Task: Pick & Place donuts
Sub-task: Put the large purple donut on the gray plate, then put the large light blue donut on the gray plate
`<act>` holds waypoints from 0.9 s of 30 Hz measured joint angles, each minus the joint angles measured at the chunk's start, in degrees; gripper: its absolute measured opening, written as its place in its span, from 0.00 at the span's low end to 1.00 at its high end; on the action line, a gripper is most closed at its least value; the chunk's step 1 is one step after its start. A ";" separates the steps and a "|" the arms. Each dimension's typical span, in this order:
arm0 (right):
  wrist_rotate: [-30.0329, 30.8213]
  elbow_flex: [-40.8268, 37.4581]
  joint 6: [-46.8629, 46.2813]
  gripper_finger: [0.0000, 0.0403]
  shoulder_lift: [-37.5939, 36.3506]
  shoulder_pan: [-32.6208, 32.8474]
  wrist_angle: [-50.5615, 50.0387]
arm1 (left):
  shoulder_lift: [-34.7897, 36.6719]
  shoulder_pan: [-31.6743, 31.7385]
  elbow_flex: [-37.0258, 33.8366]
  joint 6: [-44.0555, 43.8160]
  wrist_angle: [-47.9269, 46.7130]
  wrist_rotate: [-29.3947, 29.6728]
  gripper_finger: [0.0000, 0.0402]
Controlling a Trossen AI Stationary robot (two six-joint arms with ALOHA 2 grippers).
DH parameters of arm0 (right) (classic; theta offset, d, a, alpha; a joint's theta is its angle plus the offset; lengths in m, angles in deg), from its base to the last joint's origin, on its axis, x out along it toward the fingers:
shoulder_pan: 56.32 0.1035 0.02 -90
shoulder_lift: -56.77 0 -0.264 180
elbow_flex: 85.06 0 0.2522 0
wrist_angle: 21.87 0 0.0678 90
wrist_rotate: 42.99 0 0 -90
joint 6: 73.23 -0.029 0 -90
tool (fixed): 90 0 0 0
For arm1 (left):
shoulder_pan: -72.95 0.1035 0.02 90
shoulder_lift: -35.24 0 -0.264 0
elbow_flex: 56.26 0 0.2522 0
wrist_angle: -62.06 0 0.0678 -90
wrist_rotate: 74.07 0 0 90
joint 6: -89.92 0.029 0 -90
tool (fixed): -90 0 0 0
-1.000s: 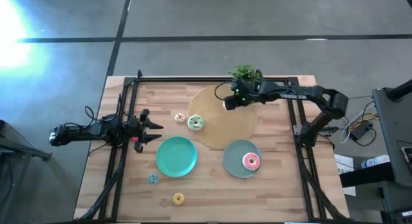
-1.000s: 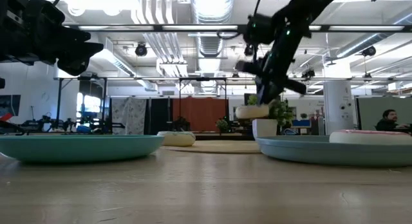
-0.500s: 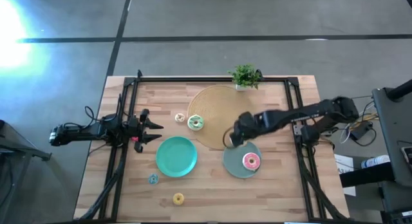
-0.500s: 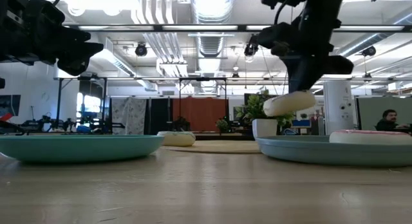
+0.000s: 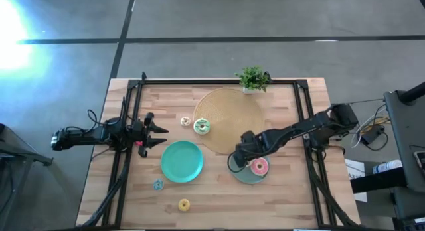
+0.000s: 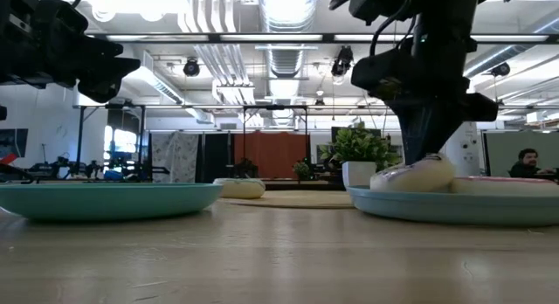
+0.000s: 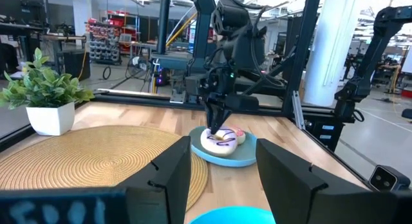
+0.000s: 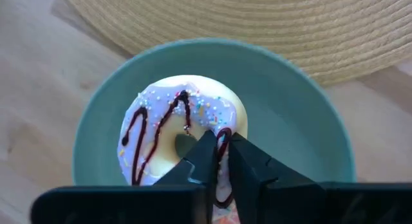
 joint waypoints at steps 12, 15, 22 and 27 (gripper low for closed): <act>2.03 0.07 1.95 0.50 -1.56 -0.02 -1.54 | 0.00 0.01 0.00 0.00 0.00 0.00 0.37; 5.64 0.65 1.10 0.55 -3.62 -0.17 -1.94 | 0.00 0.02 0.00 0.00 0.00 0.00 0.37; 17.69 5.34 1.98 0.55 -9.84 -2.20 -2.36 | 0.00 0.01 0.00 0.00 0.00 0.00 0.37; 18.03 6.58 2.28 0.54 -11.19 -3.76 -2.38 | 0.00 0.02 0.02 -7.50 3.58 6.35 0.37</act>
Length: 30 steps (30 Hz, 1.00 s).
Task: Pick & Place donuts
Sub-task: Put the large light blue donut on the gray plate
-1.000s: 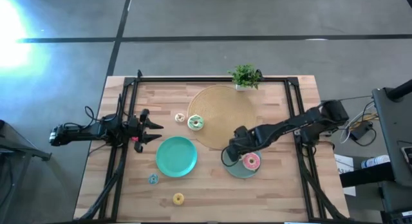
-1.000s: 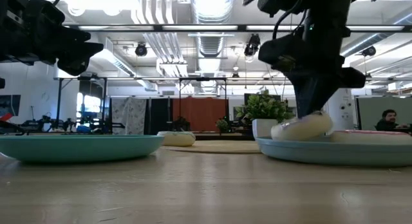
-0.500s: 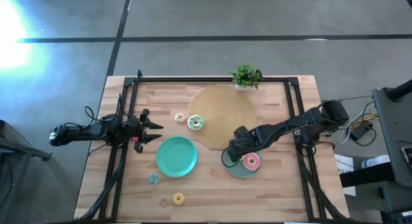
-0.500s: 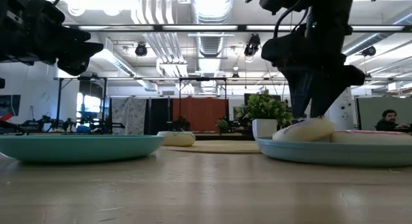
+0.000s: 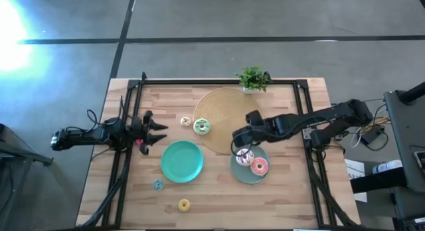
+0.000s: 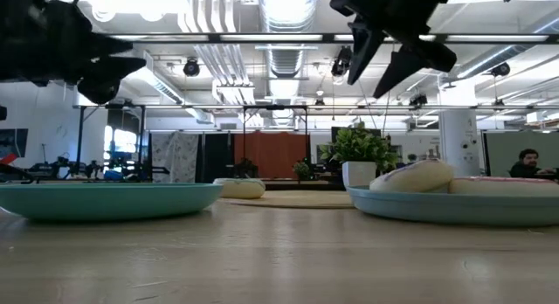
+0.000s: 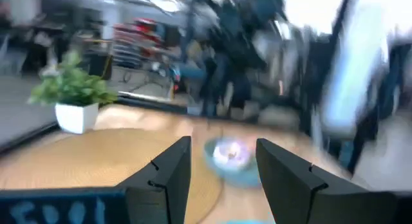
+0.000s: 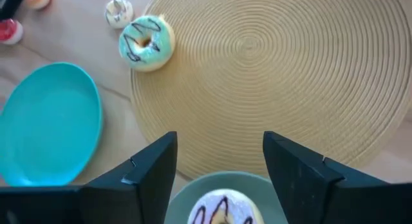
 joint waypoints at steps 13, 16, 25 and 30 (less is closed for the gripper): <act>-3.89 -0.13 1.53 0.54 0.81 0.10 -0.07 | -0.17 0.00 0.55 -39.73 7.15 6.56 0.37; -3.27 -0.15 1.88 0.54 0.81 0.10 -0.04 | -0.17 0.00 0.55 -46.46 7.34 8.59 0.37; -4.81 -0.17 8.46 0.54 0.87 -3.45 -0.17 | -8.07 0.09 2.31 -52.62 15.37 19.75 0.37; -4.75 -0.17 10.63 0.54 0.87 -5.40 -0.39 | -23.91 0.09 7.24 -54.84 13.44 20.33 0.37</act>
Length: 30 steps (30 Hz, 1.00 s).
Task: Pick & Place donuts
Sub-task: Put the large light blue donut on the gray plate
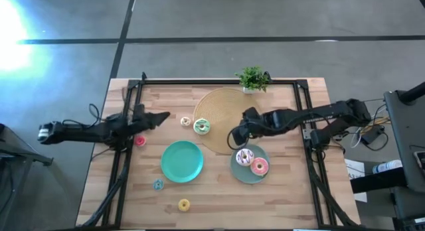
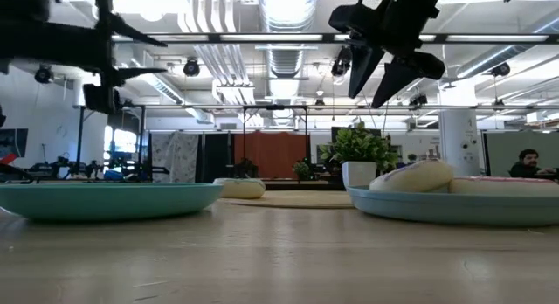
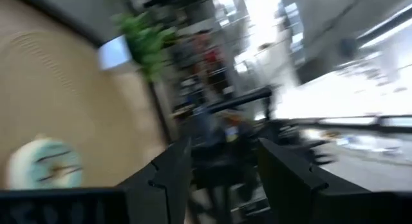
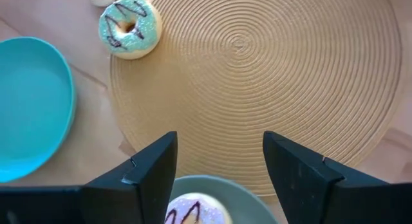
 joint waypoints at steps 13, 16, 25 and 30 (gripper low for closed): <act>-0.08 -0.02 1.50 0.54 -0.53 -0.76 -0.89 | -40.47 11.54 17.84 12.12 -10.87 -22.96 0.37; 0.04 -0.04 1.32 0.54 -1.38 -0.32 -3.47 | -46.08 16.18 21.28 16.62 -12.12 -27.43 0.37; 4.85 -0.21 -4.29 0.54 -4.33 1.18 -7.74 | -57.30 19.76 39.16 34.97 -34.50 -29.33 0.37; 5.05 -0.48 -4.54 0.54 -4.70 1.50 -7.97 | -64.08 19.78 47.49 42.25 -42.10 -26.83 0.37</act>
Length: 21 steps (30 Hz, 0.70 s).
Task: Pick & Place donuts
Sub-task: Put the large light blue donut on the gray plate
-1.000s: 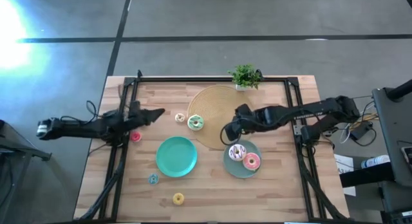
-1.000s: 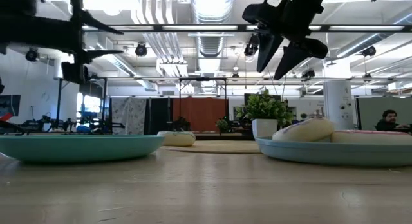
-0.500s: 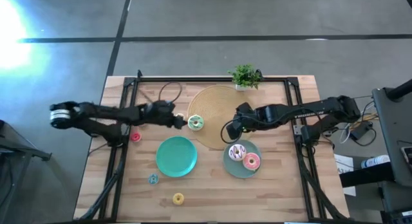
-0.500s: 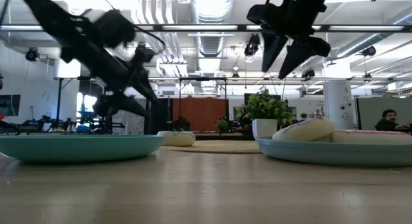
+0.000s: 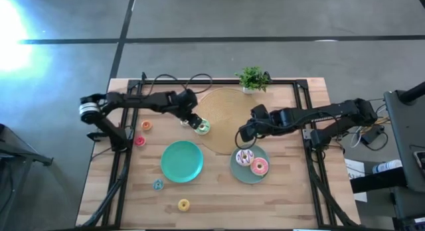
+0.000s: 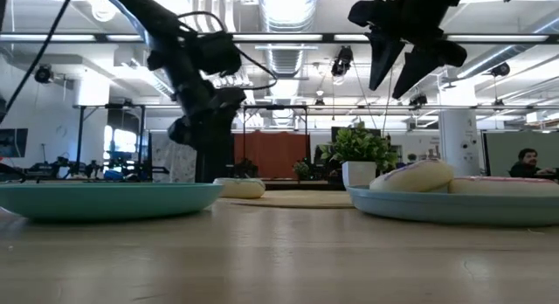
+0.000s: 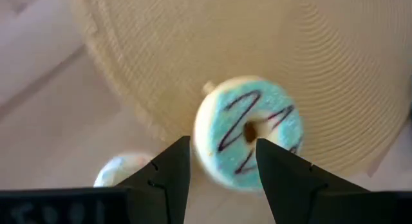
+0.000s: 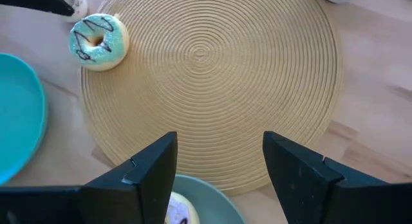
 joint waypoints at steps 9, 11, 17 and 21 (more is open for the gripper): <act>-0.13 -0.24 -1.91 0.54 -0.04 0.42 0.06 | -4.66 0.09 2.77 4.56 -1.38 -4.67 0.37; -0.19 -0.28 -1.90 0.54 -0.04 0.42 0.10 | -5.02 0.09 2.71 5.69 -1.64 -5.02 0.37; -0.27 -0.31 -1.74 0.54 -0.04 0.39 0.08 | -6.66 0.09 2.82 7.13 -0.50 -3.13 0.37; -0.31 -0.31 -1.48 0.54 -0.04 0.37 0.08 | -8.18 0.09 2.79 7.65 -0.58 -1.00 0.37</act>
